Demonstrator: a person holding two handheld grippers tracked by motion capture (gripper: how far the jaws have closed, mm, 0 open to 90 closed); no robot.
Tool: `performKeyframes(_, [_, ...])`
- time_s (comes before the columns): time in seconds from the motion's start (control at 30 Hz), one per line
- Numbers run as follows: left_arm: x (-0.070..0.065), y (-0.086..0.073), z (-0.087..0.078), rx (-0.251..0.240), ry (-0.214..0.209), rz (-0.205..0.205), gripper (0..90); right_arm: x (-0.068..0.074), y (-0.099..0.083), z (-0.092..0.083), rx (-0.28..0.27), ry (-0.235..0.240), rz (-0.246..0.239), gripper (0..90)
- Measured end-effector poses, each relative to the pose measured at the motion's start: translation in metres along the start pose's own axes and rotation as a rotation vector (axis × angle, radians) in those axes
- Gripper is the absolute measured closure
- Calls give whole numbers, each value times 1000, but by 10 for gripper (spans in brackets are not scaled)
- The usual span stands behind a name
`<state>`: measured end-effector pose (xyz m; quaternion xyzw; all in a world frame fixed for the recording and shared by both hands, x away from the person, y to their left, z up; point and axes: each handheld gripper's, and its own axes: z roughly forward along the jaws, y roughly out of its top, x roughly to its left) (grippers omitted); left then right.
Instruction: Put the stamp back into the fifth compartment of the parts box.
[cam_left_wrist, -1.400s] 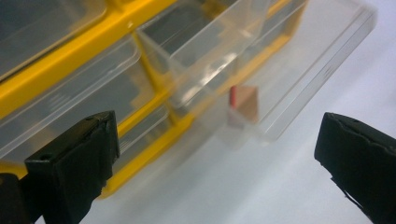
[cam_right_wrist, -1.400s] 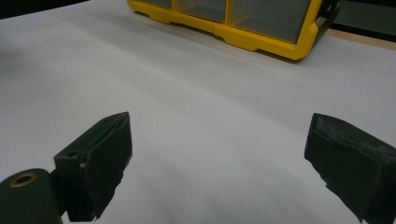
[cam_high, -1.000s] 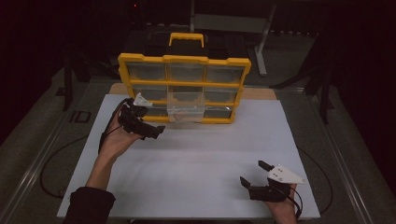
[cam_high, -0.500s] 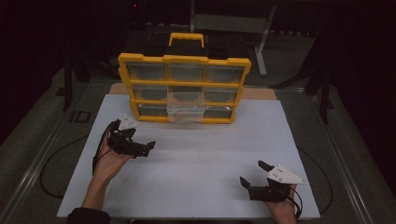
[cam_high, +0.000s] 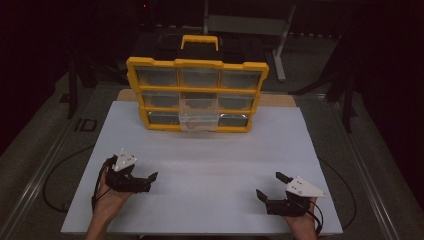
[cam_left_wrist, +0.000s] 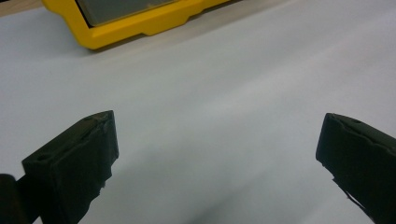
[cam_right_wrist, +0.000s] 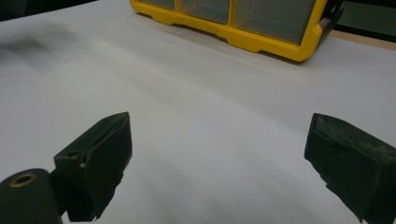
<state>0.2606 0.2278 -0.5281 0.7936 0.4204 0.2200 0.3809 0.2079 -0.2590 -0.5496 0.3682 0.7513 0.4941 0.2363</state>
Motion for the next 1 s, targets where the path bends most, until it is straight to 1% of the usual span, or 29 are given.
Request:
performKeyframes(0.03, [0, 0, 0, 0, 0, 0, 2, 0, 0, 0, -3, 0, 3, 75])
performKeyframes(0.07, [-3, -8, -4, -30, -2, 2, 2, -1, 0, 0, -6, -1, 5, 75])
performKeyframes(0.13, [-4, -13, -6, -40, 0, 7, 2, -2, 1, 0, -14, 5, 6, 75])
performKeyframes(0.17, [-4, -13, -6, -40, 0, 7, 2, -2, 2, 0, -17, 6, 9, 74])
performKeyframes(0.2, [-5, -18, -8, -40, 23, 27, 2, -3, 3, 0, -22, 7, 8, 75])
performKeyframes(0.27, [-4, -21, -10, -66, 25, 20, 2, -4, 4, 1, -28, 9, 10, 74])
performKeyframes(0.3, [-4, -21, -10, -66, 25, 20, 2, -4, 4, 1, -28, 9, 10, 74])
performKeyframes(0.33, [-3, -25, -13, -111, 20, 7, 2, -5, 6, 2, -32, 9, 5, 75])
performKeyframes(0.37, [-3, -25, -13, -111, 20, 7, 2, -5, 6, 3, -35, 8, 0, 75])
performKeyframes(0.4, [-3, -29, -15, -137, 24, 6, 2, -5, 7, 4, -35, 10, -5, 75])
performKeyframes(0.43, [-3, -29, -15, -137, 24, 6, 2, -5, 7, 4, -35, 10, -5, 75])
performKeyframes(0.47, [-5, -32, -15, -167, 24, 5, 2, -6, 9, 6, -38, 13, -12, 75])
performKeyframes(0.5, [-5, -32, -15, -167, 24, 5, 2, -6, 10, 8, -39, 13, -18, 75])
performKeyframes(0.53, [-7, -33, -16, -196, 27, 4, 2, -6, 11, 9, -39, 14, -23, 75])
performKeyframes(0.57, [-7, -33, -16, -196, 27, 4, 2, -6, 11, 9, -39, 14, -23, 75])
performKeyframes(0.6, [-10, -32, -17, -227, 29, 12, 2, -6, 12, 11, -43, 21, -28, 75])
performKeyframes(0.67, [-12, -32, -16, -245, 31, 22, 2, -5, 12, 12, -42, 24, -31, 75])
performKeyframes(0.77, [-13, -32, -15, -252, 43, 26, 2, -4, 11, 13, -49, 27, -35, 75])
performKeyframes(0.83, [-13, -32, -14, -253, 54, 31, 2, -2, 10, 13, -41, 24, -35, 75])
performKeyframes(0.97, [-9, -34, -13, -243, 65, 14, 2, 0, 9, 15, -32, 24, -43, 75])
performKeyframes(1.0, [-7, -35, -11, -228, 74, 3, 3, 1, 8, 17, -13, -1, -49, 75])
